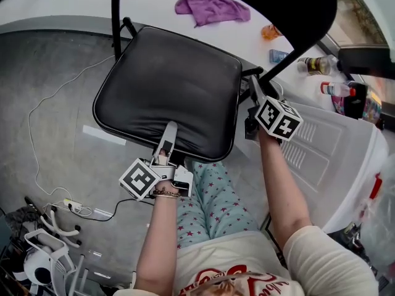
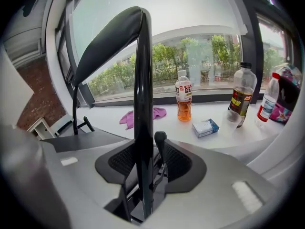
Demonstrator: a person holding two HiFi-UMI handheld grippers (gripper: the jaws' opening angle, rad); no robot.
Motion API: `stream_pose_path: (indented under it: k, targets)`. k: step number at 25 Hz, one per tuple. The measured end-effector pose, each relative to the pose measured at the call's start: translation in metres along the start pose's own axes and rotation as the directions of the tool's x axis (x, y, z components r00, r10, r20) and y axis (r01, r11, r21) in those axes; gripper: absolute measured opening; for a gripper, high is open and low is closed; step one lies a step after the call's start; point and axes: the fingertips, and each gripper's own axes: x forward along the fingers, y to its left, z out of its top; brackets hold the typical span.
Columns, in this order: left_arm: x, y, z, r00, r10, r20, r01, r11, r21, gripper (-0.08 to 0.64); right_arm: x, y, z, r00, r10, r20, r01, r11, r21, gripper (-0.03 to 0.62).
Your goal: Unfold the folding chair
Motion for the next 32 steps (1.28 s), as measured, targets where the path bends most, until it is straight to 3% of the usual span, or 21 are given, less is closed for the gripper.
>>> stream_pose_path:
  k: [7,18,23,28,32]
  targets:
    - [-0.009,0.025,-0.002,1.000,-0.024,0.003,0.024,1.000,0.005,0.181,0.009,-0.004,-0.001,1.000,-0.011,-0.002,0.011,0.999,0.036,0.175]
    - [-0.012,0.044,-0.003,0.998,-0.059,-0.030,0.059,0.998,0.002,0.181,0.019,-0.009,-0.001,0.998,-0.055,-0.013,0.055,0.998,-0.010,0.204]
    - [-0.013,0.058,-0.004,0.992,-0.106,-0.060,0.104,0.994,-0.046,0.183,0.025,-0.013,-0.001,0.995,-0.094,-0.031,0.092,0.995,-0.043,0.216]
    - [-0.014,0.065,-0.002,0.986,-0.156,-0.061,0.155,0.988,-0.015,0.181,0.033,-0.014,0.003,0.995,-0.089,-0.036,0.089,0.996,0.007,0.187]
    - [-0.013,0.063,-0.003,0.984,-0.167,-0.061,0.166,0.986,-0.019,0.183,0.035,-0.014,0.004,0.994,-0.101,-0.038,0.100,0.995,-0.014,0.172]
